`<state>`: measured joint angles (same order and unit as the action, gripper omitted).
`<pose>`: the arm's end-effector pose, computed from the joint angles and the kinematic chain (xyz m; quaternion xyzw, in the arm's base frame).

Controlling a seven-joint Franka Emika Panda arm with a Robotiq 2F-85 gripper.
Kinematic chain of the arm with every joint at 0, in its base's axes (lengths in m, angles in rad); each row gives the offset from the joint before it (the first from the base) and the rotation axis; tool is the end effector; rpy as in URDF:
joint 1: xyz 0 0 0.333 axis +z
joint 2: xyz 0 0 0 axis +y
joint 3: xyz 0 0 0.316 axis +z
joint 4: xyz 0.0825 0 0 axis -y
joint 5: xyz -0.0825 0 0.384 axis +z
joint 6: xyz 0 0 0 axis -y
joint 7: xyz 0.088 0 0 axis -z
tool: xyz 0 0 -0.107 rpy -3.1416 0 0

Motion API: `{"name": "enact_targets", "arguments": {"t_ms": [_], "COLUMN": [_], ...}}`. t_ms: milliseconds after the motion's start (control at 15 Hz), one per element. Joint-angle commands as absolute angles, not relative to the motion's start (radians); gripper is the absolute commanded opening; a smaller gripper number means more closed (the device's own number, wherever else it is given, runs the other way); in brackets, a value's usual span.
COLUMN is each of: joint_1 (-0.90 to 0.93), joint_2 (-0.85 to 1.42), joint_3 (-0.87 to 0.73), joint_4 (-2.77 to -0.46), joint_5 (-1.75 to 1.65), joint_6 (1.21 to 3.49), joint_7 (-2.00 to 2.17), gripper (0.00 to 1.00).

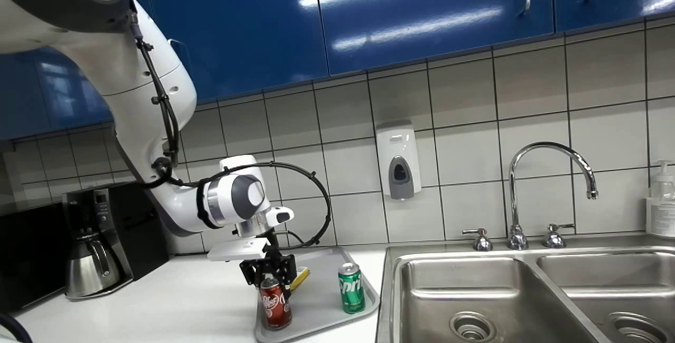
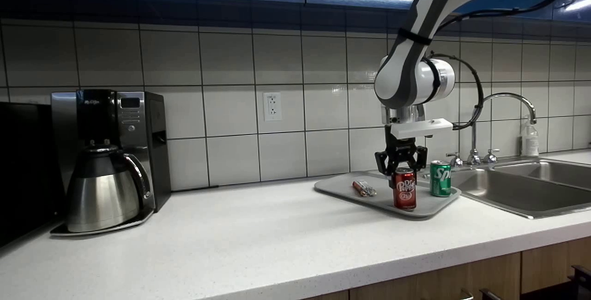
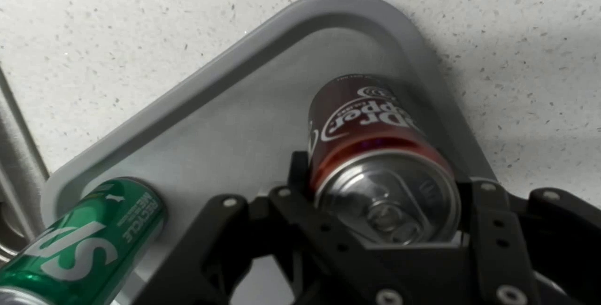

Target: Put the red and green can on the grey tray

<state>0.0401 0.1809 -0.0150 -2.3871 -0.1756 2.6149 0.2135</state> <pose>0.5081 0.0165 0.2483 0.9984 -0.0191 0.0287 0.0441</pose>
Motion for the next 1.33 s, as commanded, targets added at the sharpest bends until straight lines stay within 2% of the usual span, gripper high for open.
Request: {"name": "enact_targets", "arguments": {"t_ms": [0,67,200,800,1267], "joint_1": [0.03,0.03,0.03,0.02,0.025], "joint_2": [0.196,0.196,0.192,0.123,-0.029], "joint_3": [-0.015,-0.015,-0.016,-0.016,-0.012], "joint_4": [-2.353,-2.353,-2.352,-2.383,-2.474], "joint_5": [-0.139,-0.134,-0.127,-0.089,-0.076], "joint_6": [2.605,2.606,2.608,2.607,2.597], "joint_7": [0.16,0.155,0.148,0.083,0.032], "gripper": [0.88,0.9,1.0,1.0,1.0]}}
